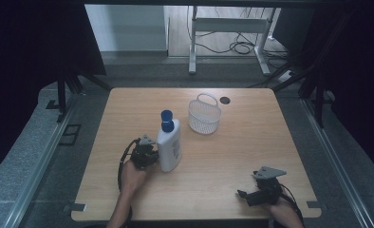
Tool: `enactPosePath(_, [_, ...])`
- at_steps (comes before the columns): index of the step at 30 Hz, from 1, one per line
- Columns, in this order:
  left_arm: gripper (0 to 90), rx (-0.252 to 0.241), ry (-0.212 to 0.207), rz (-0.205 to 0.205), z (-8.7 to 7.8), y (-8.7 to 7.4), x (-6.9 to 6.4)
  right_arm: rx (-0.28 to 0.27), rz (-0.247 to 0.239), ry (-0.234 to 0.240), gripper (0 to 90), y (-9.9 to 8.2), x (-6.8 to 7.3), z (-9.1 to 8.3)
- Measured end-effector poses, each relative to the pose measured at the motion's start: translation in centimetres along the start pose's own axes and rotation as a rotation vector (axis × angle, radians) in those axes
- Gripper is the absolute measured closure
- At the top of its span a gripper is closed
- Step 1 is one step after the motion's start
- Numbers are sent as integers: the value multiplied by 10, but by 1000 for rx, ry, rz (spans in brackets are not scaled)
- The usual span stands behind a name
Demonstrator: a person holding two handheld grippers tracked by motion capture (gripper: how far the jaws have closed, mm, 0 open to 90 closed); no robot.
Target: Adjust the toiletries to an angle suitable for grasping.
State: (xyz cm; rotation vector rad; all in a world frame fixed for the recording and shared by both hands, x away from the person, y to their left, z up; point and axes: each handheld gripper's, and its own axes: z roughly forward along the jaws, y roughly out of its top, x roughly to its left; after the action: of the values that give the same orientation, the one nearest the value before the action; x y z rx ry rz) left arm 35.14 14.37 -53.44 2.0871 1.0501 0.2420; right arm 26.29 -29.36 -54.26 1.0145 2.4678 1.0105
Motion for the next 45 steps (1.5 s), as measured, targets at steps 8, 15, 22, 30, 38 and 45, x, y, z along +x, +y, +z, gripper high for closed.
enactPosePath(8, [890, 3, -6, 19, 1, -1, -11, 0, 1, 0, 0, 0, 0, 0])
enactPosePath(15, [890, 10, -11, 31, -2, -3, -17, 1, 1, 0, 0, 0, 0, 0])
enactPosePath(22, [890, 30, -18, 52, -4, -5, -25, 0, 0, 0, 0, 0, 0, 0])
enactPosePath(30, [890, 56, -26, 72, -4, -10, -31, 1, 1, 0, 0, 0, 0, 0])
enactPosePath(38, [890, 70, -41, 98, -7, -11, -44, 1, 1, 0, 0, 0, 0, 0])
enactPosePath(45, [888, 80, -66, 120, -8, -14, -56, 1, 1, 0, 0, 0, 0, 0])
